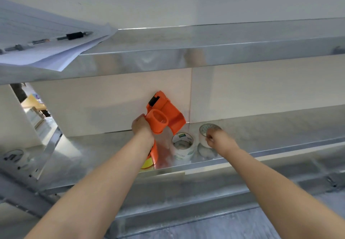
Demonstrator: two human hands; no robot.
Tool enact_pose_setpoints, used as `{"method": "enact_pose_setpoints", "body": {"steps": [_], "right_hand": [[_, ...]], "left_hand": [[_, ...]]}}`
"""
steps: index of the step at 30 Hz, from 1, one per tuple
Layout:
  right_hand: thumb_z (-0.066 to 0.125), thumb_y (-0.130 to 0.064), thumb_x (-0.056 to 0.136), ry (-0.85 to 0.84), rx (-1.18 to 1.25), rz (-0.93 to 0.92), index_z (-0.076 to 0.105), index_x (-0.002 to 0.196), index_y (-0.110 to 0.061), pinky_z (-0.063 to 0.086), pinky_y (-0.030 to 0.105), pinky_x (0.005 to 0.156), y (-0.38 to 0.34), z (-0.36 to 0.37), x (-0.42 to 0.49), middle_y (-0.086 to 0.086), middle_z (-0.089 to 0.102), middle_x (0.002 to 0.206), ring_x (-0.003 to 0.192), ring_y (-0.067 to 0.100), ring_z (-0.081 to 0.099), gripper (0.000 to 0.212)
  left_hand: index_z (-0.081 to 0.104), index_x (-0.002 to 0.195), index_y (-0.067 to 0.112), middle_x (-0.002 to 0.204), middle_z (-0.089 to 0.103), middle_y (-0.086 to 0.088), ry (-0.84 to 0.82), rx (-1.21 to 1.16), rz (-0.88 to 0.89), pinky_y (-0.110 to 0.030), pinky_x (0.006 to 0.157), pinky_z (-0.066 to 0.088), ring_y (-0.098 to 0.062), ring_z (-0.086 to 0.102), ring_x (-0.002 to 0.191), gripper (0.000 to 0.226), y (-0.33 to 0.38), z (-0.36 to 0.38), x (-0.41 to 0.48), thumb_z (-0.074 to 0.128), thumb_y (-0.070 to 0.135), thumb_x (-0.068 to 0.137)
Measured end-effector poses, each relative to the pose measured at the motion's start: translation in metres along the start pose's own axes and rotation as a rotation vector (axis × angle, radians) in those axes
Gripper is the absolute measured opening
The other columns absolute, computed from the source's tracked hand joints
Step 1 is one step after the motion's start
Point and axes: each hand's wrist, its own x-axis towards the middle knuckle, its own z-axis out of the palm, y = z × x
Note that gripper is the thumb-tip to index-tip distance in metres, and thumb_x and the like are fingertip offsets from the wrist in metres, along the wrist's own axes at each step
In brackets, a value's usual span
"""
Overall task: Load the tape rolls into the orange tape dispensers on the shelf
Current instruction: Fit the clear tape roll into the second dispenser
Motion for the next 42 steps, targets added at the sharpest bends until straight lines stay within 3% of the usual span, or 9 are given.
{"method": "enact_pose_setpoints", "body": {"steps": [4,7,13,17,20,25,29,33,42], "right_hand": [[0.045,-0.017,0.089,-0.078,-0.042,-0.003,0.054,0.1,-0.006,0.045,0.033,0.068,0.006,0.022,-0.004,0.02,0.063,0.103,0.089,0.036,0.06,0.018],[0.045,-0.016,0.089,-0.058,0.001,-0.007,0.052,0.105,-0.003,0.048,0.037,0.075,0.011,0.033,-0.006,0.02,0.058,0.113,0.094,0.037,0.058,0.021],[0.058,-0.027,0.078,0.183,0.001,-0.272,0.057,0.115,-0.011,0.043,0.032,0.093,0.0,0.032,-0.006,0.009,0.057,0.121,0.112,0.031,0.053,0.04],[0.055,-0.03,0.081,-0.027,-0.2,-0.45,0.047,0.129,-0.016,0.023,0.037,0.115,-0.035,0.049,-0.002,0.008,0.051,0.134,0.127,0.025,0.042,0.051],[0.05,-0.022,0.084,-0.07,-0.255,-0.351,0.044,0.129,-0.014,0.023,0.034,0.111,-0.055,0.066,-0.001,0.011,0.055,0.13,0.121,0.028,0.047,0.046],[0.054,-0.026,0.086,-0.029,0.03,-0.197,0.053,0.12,-0.014,0.046,0.034,0.083,-0.062,0.055,0.005,0.015,0.064,0.115,0.102,0.034,0.059,0.036],[0.063,-0.02,0.082,0.249,0.503,-0.067,0.061,0.104,-0.004,0.041,0.025,0.072,-0.07,0.038,0.003,0.017,0.069,0.102,0.093,0.031,0.062,0.028],[0.065,-0.024,0.081,0.442,0.79,-0.002,0.052,0.084,-0.017,0.034,0.007,0.052,-0.097,0.014,-0.001,-0.01,0.053,0.067,0.063,0.01,0.05,0.015],[0.06,-0.02,0.086,0.351,1.011,-0.216,0.054,0.106,-0.009,0.049,0.024,0.081,-0.166,-0.005,-0.015,0.007,0.063,0.102,0.096,0.018,0.06,0.024]], "left_hand": [[0.063,0.106,0.009,0.114,0.066,-0.013,0.029,0.039,-0.007,-0.033,0.083,0.049,-0.026,0.061,0.09,0.023,-0.008,0.0,0.002,0.051,0.018,0.089],[0.062,0.116,0.007,0.116,0.066,-0.014,0.042,0.055,-0.003,-0.032,0.077,0.048,-0.025,0.06,0.088,0.033,-0.012,0.002,0.001,0.05,0.017,0.087],[0.06,0.115,0.011,0.111,0.066,-0.01,0.019,0.049,0.007,-0.032,0.076,0.048,-0.026,0.062,0.093,0.029,-0.011,0.006,-0.006,0.047,0.018,0.09],[0.057,0.098,0.021,0.096,0.061,-0.004,-0.008,0.074,0.042,-0.032,0.074,0.05,-0.022,0.06,0.084,0.017,-0.003,0.002,-0.008,0.043,0.014,0.093],[0.058,0.088,0.025,0.097,0.063,-0.005,-0.019,0.106,0.081,-0.038,0.087,0.053,-0.024,0.061,0.09,0.02,0.007,-0.008,-0.006,0.041,0.015,0.094],[0.056,0.093,0.024,0.082,0.06,0.0,0.009,0.065,0.188,-0.029,0.064,0.051,-0.016,0.057,0.07,0.02,0.029,-0.027,0.001,0.039,0.014,0.095],[0.054,0.079,0.025,0.081,0.058,0.0,0.015,0.019,0.234,-0.027,0.062,0.048,-0.014,0.055,0.07,0.027,0.044,-0.038,0.004,0.037,0.01,0.095],[0.053,0.091,0.022,0.083,0.056,0.002,0.03,0.132,0.31,-0.026,0.062,0.046,-0.015,0.053,0.072,0.018,0.051,-0.043,0.001,0.037,0.014,0.096],[0.057,0.096,0.023,0.1,0.061,-0.002,-0.162,0.256,0.427,-0.031,0.073,0.051,-0.018,0.059,0.083,0.02,0.053,-0.04,-0.026,0.038,0.016,0.095]]}}
